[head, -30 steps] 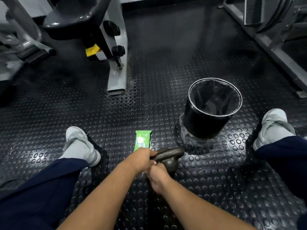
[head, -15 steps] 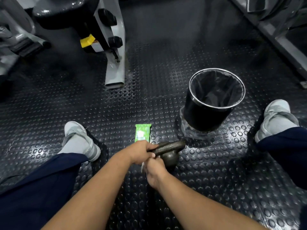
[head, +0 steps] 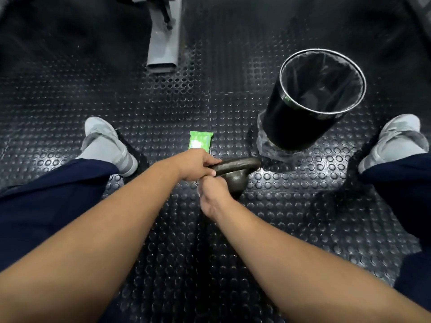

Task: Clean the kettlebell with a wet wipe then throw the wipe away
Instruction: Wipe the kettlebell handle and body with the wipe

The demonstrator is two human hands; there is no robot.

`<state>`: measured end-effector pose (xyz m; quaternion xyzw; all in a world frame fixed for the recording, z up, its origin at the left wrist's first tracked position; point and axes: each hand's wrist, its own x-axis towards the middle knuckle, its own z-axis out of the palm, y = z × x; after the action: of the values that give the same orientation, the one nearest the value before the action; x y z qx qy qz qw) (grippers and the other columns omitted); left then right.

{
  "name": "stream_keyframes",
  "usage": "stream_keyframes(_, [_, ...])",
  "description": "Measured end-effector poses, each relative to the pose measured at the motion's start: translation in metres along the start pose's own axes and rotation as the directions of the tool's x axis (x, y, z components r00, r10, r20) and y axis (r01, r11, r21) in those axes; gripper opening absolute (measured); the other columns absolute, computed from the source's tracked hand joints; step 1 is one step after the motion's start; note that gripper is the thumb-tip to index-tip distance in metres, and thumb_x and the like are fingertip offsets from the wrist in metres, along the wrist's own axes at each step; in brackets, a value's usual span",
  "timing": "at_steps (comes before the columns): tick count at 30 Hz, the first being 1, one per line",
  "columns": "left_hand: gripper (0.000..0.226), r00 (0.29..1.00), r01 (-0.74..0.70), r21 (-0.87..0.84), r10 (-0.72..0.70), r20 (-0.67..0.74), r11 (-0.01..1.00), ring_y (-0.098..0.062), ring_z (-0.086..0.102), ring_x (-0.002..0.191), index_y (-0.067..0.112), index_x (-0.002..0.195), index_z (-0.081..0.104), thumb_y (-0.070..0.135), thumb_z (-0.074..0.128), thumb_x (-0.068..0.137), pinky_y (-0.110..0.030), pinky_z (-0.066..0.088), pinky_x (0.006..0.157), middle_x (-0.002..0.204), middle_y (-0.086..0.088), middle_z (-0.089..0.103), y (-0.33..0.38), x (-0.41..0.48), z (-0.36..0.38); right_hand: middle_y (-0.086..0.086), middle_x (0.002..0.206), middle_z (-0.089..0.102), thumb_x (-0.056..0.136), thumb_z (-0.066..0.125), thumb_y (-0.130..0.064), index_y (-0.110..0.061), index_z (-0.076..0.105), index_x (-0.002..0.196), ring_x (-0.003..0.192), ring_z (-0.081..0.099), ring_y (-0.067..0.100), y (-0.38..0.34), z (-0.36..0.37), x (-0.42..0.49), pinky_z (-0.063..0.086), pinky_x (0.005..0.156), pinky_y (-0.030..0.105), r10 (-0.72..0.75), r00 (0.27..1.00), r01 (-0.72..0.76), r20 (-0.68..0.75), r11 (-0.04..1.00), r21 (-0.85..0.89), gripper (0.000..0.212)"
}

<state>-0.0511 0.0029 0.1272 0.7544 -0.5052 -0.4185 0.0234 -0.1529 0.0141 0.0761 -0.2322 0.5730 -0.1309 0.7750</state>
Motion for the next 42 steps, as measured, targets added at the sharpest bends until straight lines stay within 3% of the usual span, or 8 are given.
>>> stream_keyframes(3, [0.051, 1.0, 0.002, 0.022, -0.002, 0.019, 1.0, -0.005, 0.059, 0.112, 0.026, 0.145, 0.06, 0.023, 0.074, 0.096, -0.015, 0.036, 0.097, 0.138, 0.006, 0.067, 0.0, 0.002, -0.003, -0.004, 0.075, 0.046, 0.078, 0.046, 0.008, -0.014, 0.046, 0.12, 0.064, 0.041, 0.006, 0.003, 0.0, -0.014, 0.034, 0.056, 0.019, -0.001, 0.999, 0.0, 0.047, 1.0, 0.015, 0.047])
stream_keyframes(11, [0.049, 0.999, 0.03, 0.031, -0.03, 0.018, 0.999, -0.006, 0.059, 0.106, 0.03, 0.143, 0.062, 0.024, 0.074, 0.096, -0.02, 0.04, 0.095, 0.134, 0.008, 0.069, 0.005, 0.001, -0.002, 0.001, 0.083, 0.057, 0.091, 0.04, 0.015, 0.001, 0.054, 0.133, 0.067, 0.049, 0.01, -0.005, -0.01, -0.008, 0.04, 0.051, 0.019, -0.006, 1.0, 0.008, 0.026, 0.998, -0.057, 0.046])
stream_keyframes(17, [0.05, 0.999, 0.023, 0.024, -0.023, 0.024, 0.999, -0.005, 0.058, 0.107, 0.029, 0.143, 0.062, 0.023, 0.075, 0.095, -0.018, 0.038, 0.096, 0.135, 0.008, 0.069, 0.004, 0.002, -0.001, 0.003, 0.068, 0.044, 0.086, 0.033, 0.023, -0.008, 0.053, 0.089, 0.058, 0.038, 0.011, -0.006, -0.014, -0.02, 0.031, 0.052, 0.021, 0.026, 0.997, -0.029, 0.066, 0.999, 0.046, 0.037])
stream_keyframes(23, [0.05, 0.999, 0.034, 0.031, -0.034, 0.002, 0.999, -0.011, 0.061, 0.117, 0.028, 0.145, 0.06, 0.023, 0.073, 0.097, -0.018, 0.037, 0.098, 0.138, 0.006, 0.068, 0.006, 0.0, 0.0, 0.0, 0.075, 0.052, 0.092, 0.038, 0.015, -0.006, 0.058, 0.119, 0.062, 0.044, 0.009, -0.016, -0.013, -0.017, 0.036, 0.051, 0.022, 0.046, 0.996, -0.038, 0.071, 0.994, -0.107, 0.039])
stream_keyframes(27, [0.052, 0.999, 0.034, 0.04, -0.034, -0.007, 0.999, -0.012, 0.061, 0.123, 0.027, 0.147, 0.059, 0.025, 0.073, 0.097, -0.016, 0.034, 0.099, 0.143, 0.005, 0.064, 0.005, 0.0, 0.001, -0.003, 0.056, 0.045, 0.085, 0.036, 0.022, -0.007, 0.053, 0.089, 0.056, 0.038, 0.009, -0.011, -0.014, -0.029, 0.031, 0.052, 0.022, 0.049, 0.995, -0.046, 0.088, 0.998, -0.039, 0.034])
stream_keyframes(31, [0.049, 0.999, 0.038, 0.032, -0.038, 0.007, 0.999, -0.005, 0.058, 0.106, 0.03, 0.145, 0.06, 0.022, 0.071, 0.098, -0.019, 0.038, 0.095, 0.136, 0.007, 0.068, 0.007, -0.002, 0.001, -0.003, 0.073, 0.052, 0.09, 0.041, 0.014, -0.008, 0.057, 0.109, 0.068, 0.044, 0.009, -0.009, -0.012, -0.023, 0.039, 0.063, 0.023, 0.043, 0.995, -0.036, 0.093, 0.996, -0.08, 0.033])
stream_keyframes(36, [0.052, 0.999, 0.034, 0.064, -0.034, -0.01, 0.997, -0.013, 0.059, 0.127, 0.028, 0.149, 0.055, 0.022, 0.07, 0.099, -0.017, 0.034, 0.099, 0.144, 0.006, 0.063, 0.009, -0.001, 0.002, -0.005, 0.079, 0.056, 0.1, 0.048, 0.002, -0.005, 0.058, 0.124, 0.07, 0.047, 0.006, -0.009, -0.007, -0.017, 0.04, 0.061, 0.019, 0.021, 0.998, -0.015, 0.061, 0.995, -0.098, 0.027])
stream_keyframes(42, [0.053, 0.999, 0.033, 0.088, -0.031, -0.015, 0.996, -0.014, 0.056, 0.131, 0.032, 0.15, 0.053, 0.023, 0.068, 0.1, -0.019, 0.037, 0.099, 0.147, 0.008, 0.06, 0.007, -0.001, -0.001, -0.002, 0.068, 0.048, 0.091, 0.043, 0.014, -0.005, 0.054, 0.103, 0.062, 0.042, 0.008, -0.006, -0.007, -0.02, 0.036, 0.057, 0.019, -0.005, 0.998, 0.008, 0.064, 0.999, -0.051, 0.025])
